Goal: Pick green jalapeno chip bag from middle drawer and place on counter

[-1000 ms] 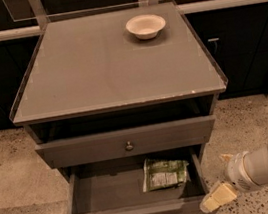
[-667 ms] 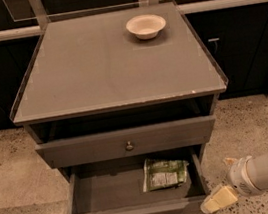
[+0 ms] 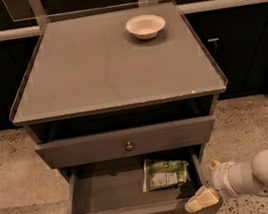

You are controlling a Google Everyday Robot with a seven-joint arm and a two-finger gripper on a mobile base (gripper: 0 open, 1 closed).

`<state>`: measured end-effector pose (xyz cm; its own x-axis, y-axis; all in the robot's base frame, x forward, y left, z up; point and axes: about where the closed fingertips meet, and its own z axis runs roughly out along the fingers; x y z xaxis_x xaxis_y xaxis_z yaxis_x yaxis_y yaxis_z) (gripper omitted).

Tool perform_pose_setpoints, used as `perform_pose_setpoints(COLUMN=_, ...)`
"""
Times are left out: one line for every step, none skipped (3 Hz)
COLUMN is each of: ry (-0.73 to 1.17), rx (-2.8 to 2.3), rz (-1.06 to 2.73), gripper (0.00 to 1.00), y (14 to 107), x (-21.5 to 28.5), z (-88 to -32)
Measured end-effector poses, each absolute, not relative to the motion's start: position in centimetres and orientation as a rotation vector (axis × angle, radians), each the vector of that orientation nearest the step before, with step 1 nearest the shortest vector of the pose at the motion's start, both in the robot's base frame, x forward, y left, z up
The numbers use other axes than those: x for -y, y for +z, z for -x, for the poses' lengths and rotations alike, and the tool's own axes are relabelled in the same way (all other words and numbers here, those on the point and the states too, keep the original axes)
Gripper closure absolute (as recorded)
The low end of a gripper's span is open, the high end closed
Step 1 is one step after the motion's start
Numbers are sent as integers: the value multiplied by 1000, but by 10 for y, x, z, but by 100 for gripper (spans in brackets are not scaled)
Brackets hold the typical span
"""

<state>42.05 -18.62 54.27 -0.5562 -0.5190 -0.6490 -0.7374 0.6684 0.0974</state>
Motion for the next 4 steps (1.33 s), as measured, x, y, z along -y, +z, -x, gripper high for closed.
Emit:
perform_pose_setpoints(ry=486, rx=-2282, rz=970, gripper=0, y=540, x=183, z=-423)
perform_pose_setpoints(ry=446, rx=-2313, rz=922, gripper=0, y=534, x=191, z=-421)
perform_pose_setpoints(ry=400, rx=-2262, rz=920, gripper=0, y=515, x=183, z=-436)
perform_pose_setpoints(ry=376, rx=-2211, rz=928, gripper=0, y=492, x=169, z=-451)
